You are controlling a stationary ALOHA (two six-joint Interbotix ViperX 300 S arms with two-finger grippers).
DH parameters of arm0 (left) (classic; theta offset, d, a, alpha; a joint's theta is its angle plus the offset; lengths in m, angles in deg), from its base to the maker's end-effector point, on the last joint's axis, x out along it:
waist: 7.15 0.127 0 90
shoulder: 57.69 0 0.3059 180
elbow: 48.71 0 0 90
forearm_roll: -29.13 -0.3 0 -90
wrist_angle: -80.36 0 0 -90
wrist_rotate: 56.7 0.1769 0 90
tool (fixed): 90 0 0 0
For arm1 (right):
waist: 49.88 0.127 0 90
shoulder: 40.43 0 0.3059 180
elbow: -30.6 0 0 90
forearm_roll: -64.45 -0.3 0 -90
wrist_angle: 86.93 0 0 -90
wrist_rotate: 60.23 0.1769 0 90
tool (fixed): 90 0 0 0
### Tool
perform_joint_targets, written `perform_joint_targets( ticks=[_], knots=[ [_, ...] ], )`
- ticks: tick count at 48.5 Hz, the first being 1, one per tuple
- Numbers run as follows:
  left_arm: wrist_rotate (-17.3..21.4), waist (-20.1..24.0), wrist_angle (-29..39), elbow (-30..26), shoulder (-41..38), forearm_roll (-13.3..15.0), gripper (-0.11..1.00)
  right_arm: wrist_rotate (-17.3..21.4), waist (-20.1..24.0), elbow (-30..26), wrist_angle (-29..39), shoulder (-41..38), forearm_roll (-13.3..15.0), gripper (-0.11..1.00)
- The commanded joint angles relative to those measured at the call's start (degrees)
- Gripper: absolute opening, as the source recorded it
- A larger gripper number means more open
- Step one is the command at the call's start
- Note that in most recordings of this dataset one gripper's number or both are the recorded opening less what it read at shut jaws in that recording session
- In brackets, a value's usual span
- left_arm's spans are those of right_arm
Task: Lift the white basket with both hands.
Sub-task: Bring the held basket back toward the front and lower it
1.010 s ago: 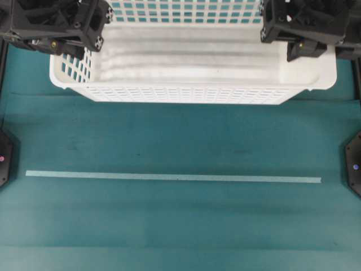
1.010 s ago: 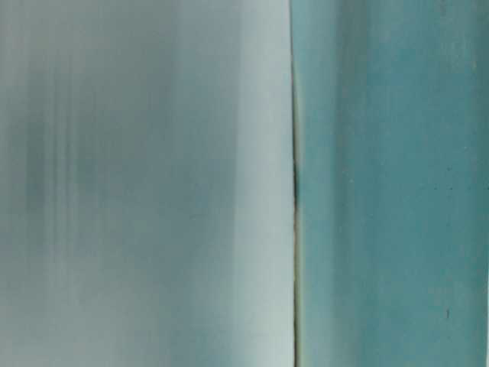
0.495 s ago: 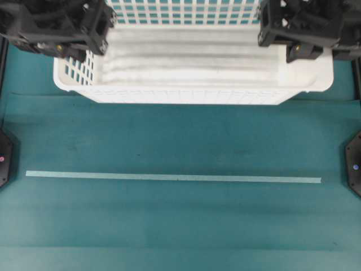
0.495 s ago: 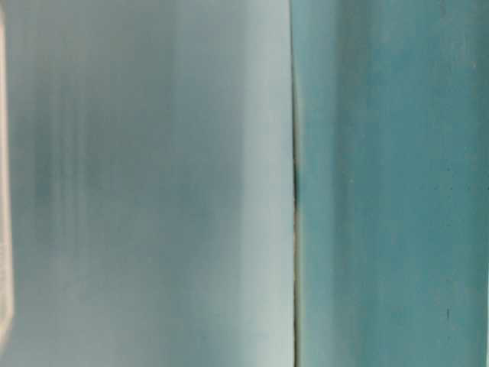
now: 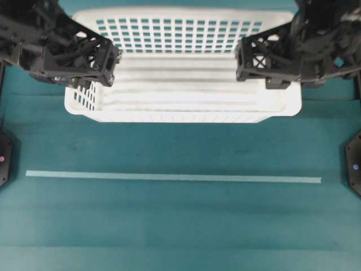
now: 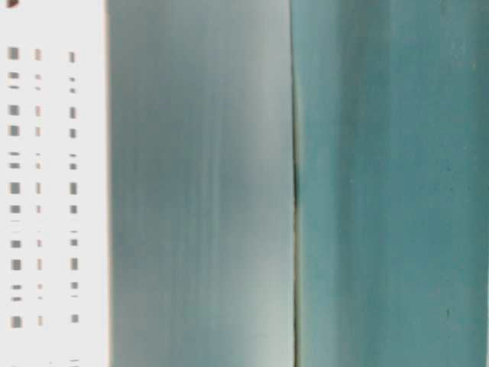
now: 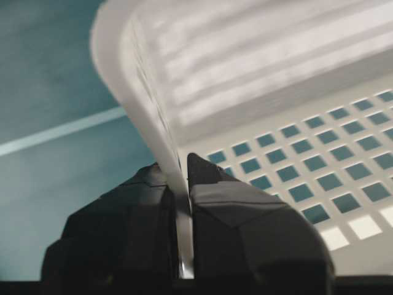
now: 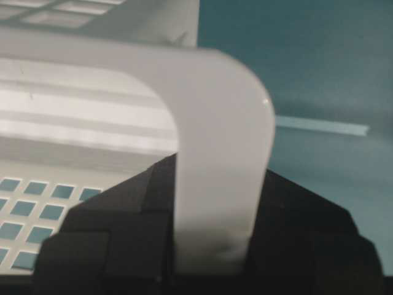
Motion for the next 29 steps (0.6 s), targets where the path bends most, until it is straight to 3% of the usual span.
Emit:
perform_joint_targets(
  ticks=[1, 8, 29],
  knots=[
    [-0.70, -0.79, -8.00, 5.63, 3.52, 0.00, -0.02, -2.64, 1.32, 3.69, -3.43, -0.18, -1.67, 0.20],
    [-1.76, -0.79, -15.03, 11.60, 5.71, 0.00, -0.02, -1.93, 0.97, 8.79, -6.50, 1.23, -1.93, 0.20],
    [-2.20, -2.29, -20.65, 22.24, 5.89, 0.09, -0.02, -1.49, 1.93, 19.69, -17.23, 1.32, -4.04, 0.20]
  ],
)
